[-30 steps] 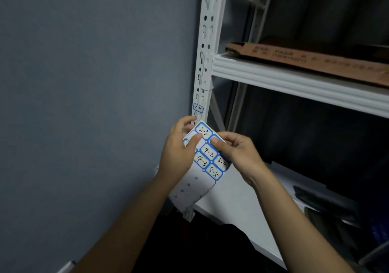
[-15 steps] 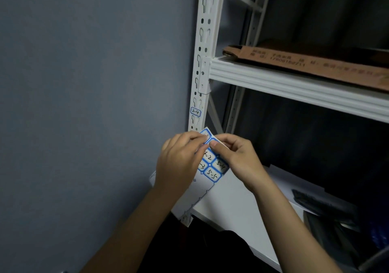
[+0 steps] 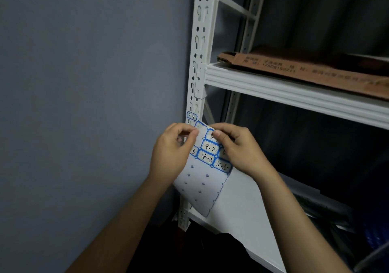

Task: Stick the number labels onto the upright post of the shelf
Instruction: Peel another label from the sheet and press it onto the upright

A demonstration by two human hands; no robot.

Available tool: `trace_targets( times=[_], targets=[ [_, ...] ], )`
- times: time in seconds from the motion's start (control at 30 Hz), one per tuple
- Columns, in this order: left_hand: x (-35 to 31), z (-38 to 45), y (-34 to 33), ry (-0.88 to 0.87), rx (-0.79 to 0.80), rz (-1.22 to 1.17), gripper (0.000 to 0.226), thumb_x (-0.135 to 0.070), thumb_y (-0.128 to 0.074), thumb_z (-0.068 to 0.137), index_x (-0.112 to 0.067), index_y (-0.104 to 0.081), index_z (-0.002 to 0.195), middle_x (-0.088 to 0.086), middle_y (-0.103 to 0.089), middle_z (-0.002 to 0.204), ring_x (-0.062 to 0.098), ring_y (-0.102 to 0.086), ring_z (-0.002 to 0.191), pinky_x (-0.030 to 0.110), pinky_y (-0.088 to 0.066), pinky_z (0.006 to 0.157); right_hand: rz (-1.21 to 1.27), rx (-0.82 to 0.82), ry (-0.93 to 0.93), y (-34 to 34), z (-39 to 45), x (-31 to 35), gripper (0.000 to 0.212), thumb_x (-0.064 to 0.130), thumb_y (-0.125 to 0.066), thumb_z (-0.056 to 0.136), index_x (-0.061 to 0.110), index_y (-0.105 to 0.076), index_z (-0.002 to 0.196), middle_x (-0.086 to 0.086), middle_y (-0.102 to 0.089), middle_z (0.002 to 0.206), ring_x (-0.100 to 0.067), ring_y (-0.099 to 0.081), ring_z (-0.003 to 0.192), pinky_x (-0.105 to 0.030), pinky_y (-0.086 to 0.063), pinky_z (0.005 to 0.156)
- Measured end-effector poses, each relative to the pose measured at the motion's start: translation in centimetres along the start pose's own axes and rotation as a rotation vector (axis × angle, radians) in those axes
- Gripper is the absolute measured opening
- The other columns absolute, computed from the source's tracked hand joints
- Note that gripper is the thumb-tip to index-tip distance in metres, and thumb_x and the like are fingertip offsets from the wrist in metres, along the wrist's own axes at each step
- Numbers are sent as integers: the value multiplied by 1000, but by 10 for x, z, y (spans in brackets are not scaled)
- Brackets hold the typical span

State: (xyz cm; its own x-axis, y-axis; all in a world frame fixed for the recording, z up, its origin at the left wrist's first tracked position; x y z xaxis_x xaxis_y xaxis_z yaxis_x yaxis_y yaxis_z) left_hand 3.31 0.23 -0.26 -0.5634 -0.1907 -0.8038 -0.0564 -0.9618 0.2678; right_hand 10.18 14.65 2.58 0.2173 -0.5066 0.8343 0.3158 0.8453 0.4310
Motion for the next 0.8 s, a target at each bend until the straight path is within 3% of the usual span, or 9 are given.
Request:
trace_targets(
  times=[0.07, 0.17, 0.27, 0.4, 0.57, 0.8],
  targets=[
    [-6, 6, 2, 34, -23, -43, 10, -26, -61, 90, -18, -65, 88, -9, -63, 96, -1, -61, 84, 7, -46, 68, -17, -43, 32, 4, 4, 5, 13, 17, -54, 97, 23, -64, 102, 12, -69, 92, 4, -67, 84, -14, -53, 62],
    [-22, 18, 5, 40, -52, -132, 8, -24, -59, 92, -21, -62, 85, -5, -64, 97, -9, -59, 78, 6, -45, 67, -88, -186, 129, 17, 14, 17, 9, 14, -62, 93, 22, -66, 94, 12, -69, 89, 0, -66, 82, -17, -53, 70],
    [-54, 41, 7, -35, -91, -170, 12, -19, -58, 92, -24, -58, 81, -13, -64, 84, -12, -57, 72, 7, -44, 69, -114, -310, 218, 41, 29, 39, 11, 12, -63, 91, 21, -67, 94, 13, -68, 88, 5, -62, 81, -9, -47, 71],
    [-109, 83, -1, -154, -118, -242, 18, -20, -55, 94, -31, -53, 79, -10, -64, 83, 6, -62, 82, 20, -48, 75, -163, -468, 278, 93, 57, 77, 12, 14, -62, 92, 17, -70, 102, 2, -68, 99, -2, -62, 89, -6, -46, 69],
    [-165, 137, -33, -248, -134, -226, 13, -24, -53, 94, -27, -55, 81, -13, -64, 75, 6, -62, 74, 24, -48, 71, -126, -614, 184, 169, 98, 103, 13, 18, -62, 93, 15, -70, 103, 2, -69, 96, -9, -67, 89, -25, -57, 73],
    [-195, 200, -101, -231, 16, -6, 13, -30, -52, 93, -30, -54, 79, -7, -67, 83, 14, -63, 79, 37, -53, 76, -307, -583, 26, 242, 156, 88, 20, 20, -61, 95, 10, -68, 110, -2, -67, 101, -5, -61, 80, -17, -47, 63]
  ],
)
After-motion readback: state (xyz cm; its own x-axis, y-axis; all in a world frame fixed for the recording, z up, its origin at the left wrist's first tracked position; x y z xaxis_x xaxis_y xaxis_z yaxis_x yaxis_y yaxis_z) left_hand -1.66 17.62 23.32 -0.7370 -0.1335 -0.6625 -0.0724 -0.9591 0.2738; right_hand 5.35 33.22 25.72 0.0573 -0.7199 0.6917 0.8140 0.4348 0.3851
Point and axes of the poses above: each hand's wrist, its own z-axis towards the middle knuckle, its own y-axis out of the back of the hand, x = y × z, the point moved 2 cm from there along z, towards the middle knuckle
